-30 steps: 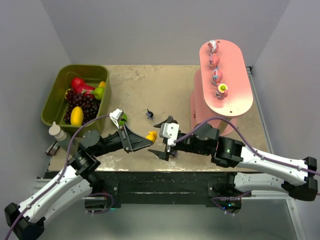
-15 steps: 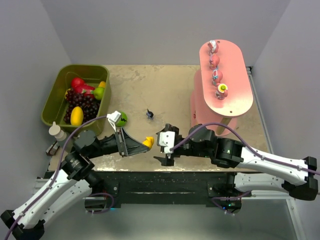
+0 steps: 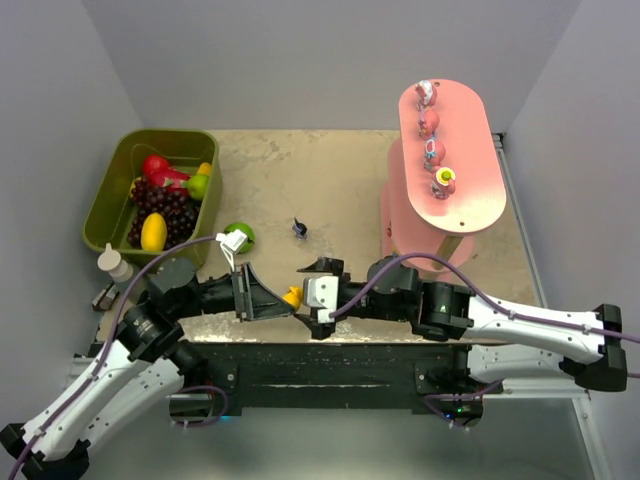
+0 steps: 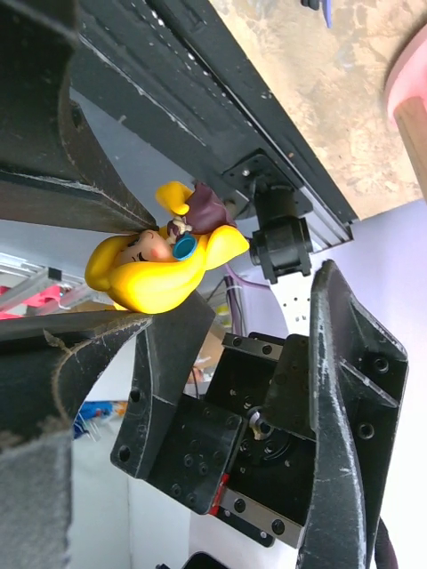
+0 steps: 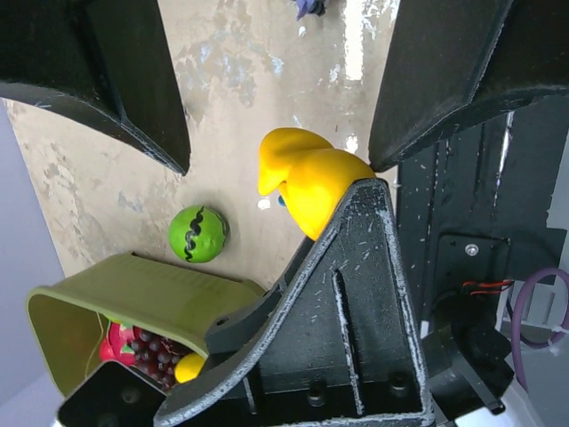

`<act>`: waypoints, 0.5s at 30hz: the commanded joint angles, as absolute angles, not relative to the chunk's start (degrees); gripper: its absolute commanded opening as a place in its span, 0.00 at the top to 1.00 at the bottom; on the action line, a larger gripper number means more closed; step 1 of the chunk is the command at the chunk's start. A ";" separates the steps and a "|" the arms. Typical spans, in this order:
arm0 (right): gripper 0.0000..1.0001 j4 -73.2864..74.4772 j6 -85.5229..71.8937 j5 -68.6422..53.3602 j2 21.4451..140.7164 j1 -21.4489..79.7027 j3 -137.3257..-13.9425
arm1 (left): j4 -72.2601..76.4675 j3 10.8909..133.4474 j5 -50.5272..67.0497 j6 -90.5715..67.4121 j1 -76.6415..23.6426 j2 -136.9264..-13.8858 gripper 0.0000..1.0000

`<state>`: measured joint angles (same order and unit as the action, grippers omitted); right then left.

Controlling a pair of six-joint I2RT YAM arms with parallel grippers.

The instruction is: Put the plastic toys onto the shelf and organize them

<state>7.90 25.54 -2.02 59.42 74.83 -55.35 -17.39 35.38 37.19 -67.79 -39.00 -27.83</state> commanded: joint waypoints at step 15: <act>0.52 3.16 27.42 -6.50 64.77 76.91 -55.72 | -26.72 40.78 41.66 -60.47 -38.76 -29.09 1.00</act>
<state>5.87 27.88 -5.39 64.10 76.84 -54.61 -25.71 38.24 38.61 -61.93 -38.96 -29.19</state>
